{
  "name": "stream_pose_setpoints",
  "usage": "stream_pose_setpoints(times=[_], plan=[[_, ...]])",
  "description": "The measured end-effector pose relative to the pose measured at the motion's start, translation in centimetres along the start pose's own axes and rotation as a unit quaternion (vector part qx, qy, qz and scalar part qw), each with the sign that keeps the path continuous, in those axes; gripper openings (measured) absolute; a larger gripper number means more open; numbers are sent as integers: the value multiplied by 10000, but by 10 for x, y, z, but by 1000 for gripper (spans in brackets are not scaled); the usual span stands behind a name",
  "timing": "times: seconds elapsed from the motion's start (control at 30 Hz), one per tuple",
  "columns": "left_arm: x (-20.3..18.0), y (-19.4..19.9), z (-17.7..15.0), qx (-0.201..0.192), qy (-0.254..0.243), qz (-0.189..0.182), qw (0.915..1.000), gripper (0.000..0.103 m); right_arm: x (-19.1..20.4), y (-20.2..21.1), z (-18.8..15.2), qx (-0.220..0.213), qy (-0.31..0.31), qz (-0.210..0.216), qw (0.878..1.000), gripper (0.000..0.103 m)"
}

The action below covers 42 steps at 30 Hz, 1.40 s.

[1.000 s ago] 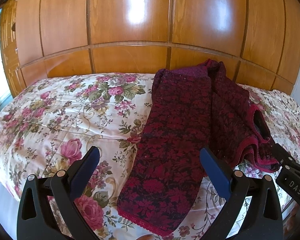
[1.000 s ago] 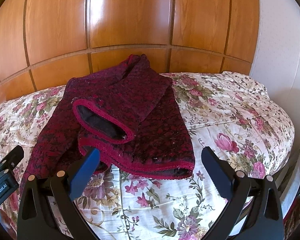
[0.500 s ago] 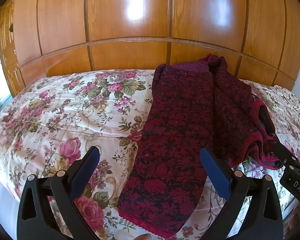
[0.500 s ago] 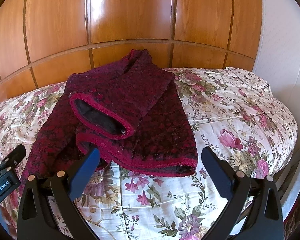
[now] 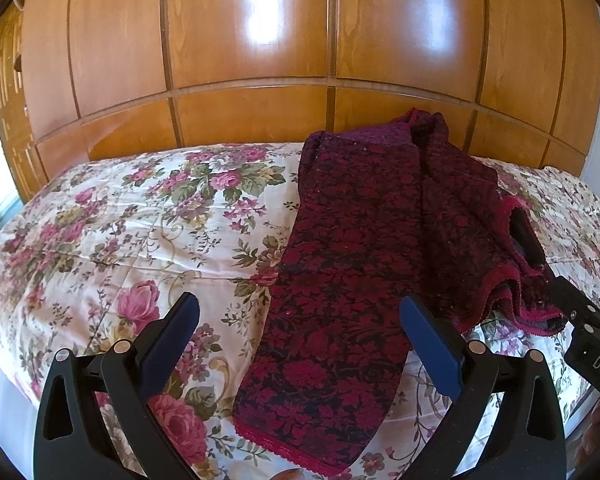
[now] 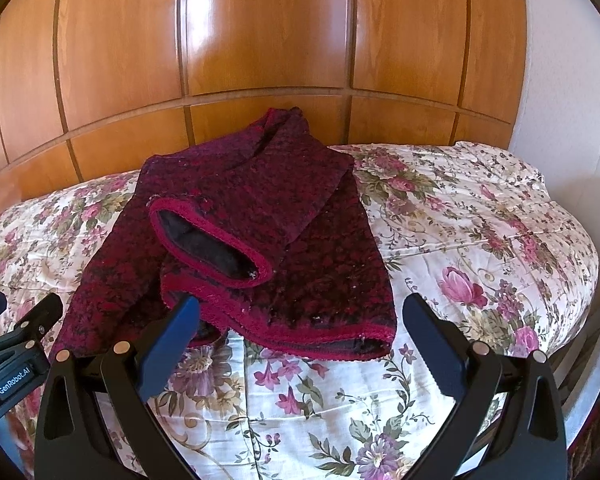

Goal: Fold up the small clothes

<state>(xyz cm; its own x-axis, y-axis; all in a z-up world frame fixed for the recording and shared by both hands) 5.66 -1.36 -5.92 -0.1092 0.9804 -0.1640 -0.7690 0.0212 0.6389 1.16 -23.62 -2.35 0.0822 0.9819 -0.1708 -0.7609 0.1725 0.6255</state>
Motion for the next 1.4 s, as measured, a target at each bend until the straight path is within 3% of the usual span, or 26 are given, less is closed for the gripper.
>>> stream_pose_setpoints(times=[0.73, 1.2, 1.27, 1.33, 1.37, 1.4], plan=[[0, -2, -4, 40, -132, -20, 9999, 99, 6, 6, 6, -178, 139, 58, 9997, 101], [3, -15, -36, 510, -642, -465, 9955, 98, 12, -9, 44, -487, 347, 558, 9966, 101], [0, -15, -40, 478, -764, -470, 9948, 91, 21, -17, 49, -475, 523, 683, 9952, 101], [-4, -22, -49, 676, -916, -534, 9921, 69, 36, -27, 52, -377, 728, 970, 9919, 99], [-5, -26, -53, 799, -931, -595, 9907, 62, 42, -32, 53, -325, 839, 1054, 9904, 95], [-7, -28, -57, 881, -946, -695, 9892, 49, 48, -38, 54, -259, 1008, 1083, 9887, 80]])
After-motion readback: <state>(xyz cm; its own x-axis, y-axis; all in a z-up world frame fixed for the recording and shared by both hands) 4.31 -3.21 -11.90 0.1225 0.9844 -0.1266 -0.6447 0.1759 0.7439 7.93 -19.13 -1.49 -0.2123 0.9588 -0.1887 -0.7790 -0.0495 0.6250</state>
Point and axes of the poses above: each gripper's, at about its wrist camera, not at the fingertips, and y roughly against the way its jaws point, x to its left, z to its top, the point moved 6 cm from there along -y, roughly the way its jaws point, and after that the axes turned 13 degrees about y, right-handed, at the moved point
